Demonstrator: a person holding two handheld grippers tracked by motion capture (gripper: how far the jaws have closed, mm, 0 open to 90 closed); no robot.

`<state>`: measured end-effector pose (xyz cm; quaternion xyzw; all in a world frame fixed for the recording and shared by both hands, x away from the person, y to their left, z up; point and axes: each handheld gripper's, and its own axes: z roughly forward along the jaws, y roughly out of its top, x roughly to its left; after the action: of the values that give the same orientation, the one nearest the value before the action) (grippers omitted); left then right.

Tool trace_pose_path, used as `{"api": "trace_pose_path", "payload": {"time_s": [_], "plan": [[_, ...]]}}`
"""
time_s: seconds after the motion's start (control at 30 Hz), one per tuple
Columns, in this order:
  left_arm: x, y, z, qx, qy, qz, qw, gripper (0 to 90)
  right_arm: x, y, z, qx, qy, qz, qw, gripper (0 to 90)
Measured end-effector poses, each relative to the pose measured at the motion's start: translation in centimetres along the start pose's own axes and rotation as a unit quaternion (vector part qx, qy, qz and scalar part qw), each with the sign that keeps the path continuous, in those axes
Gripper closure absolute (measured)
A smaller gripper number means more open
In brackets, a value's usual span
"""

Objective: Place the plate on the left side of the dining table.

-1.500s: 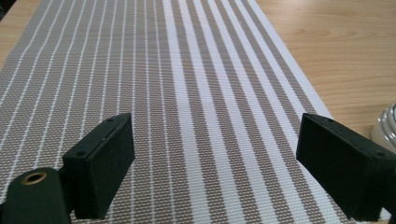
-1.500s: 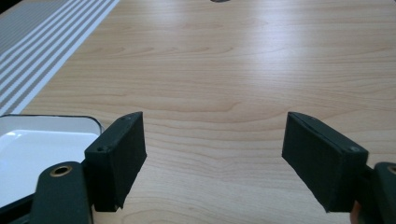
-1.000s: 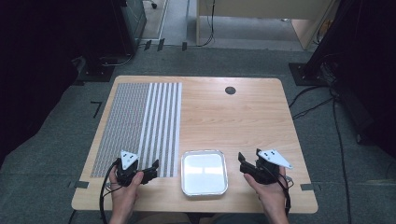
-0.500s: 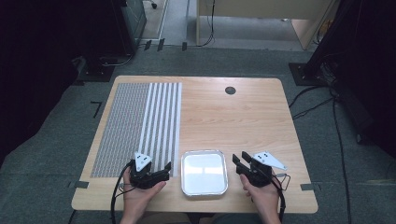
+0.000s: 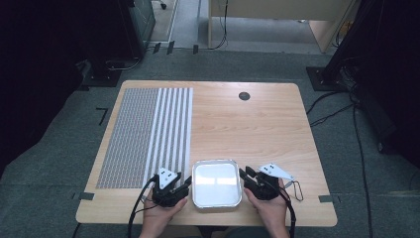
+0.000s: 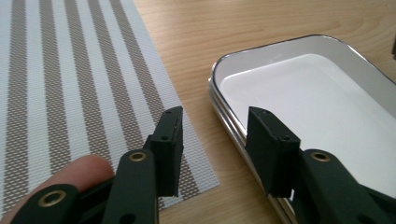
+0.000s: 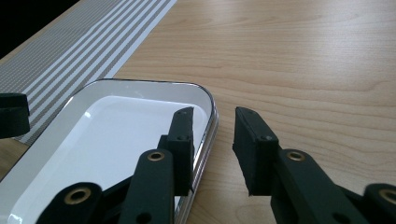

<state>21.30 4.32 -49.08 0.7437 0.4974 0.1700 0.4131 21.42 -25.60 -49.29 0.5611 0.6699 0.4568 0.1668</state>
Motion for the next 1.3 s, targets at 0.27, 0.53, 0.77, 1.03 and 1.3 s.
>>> {"api": "trace_pose_path", "payload": {"time_s": [0.27,0.53,0.77,1.03,1.3], "plan": [[-0.5,-0.3,0.3,0.005,-0.014,0.003,0.9999,64.0,-0.5,-0.4,0.3,-0.006,0.018,0.048,0.9987,81.3],[-0.9,-0.5,0.4,0.006,-0.025,0.005,0.9997,71.5,-0.3,-0.6,0.8,0.016,0.034,0.063,0.9973,86.8],[-1.3,-0.7,0.8,0.021,-0.037,0.010,0.9991,78.9,-0.5,-0.6,0.9,0.032,0.042,0.089,0.9946,88.8],[-1.3,-0.8,0.8,0.019,-0.037,0.010,0.9991,78.4,-1.0,-0.5,1.0,0.041,0.056,0.114,0.9910,88.6],[-1.2,-0.7,0.9,0.019,-0.038,0.008,0.9991,78.4,-0.8,-0.5,1.0,0.046,0.052,0.108,0.9918,89.4]]}}
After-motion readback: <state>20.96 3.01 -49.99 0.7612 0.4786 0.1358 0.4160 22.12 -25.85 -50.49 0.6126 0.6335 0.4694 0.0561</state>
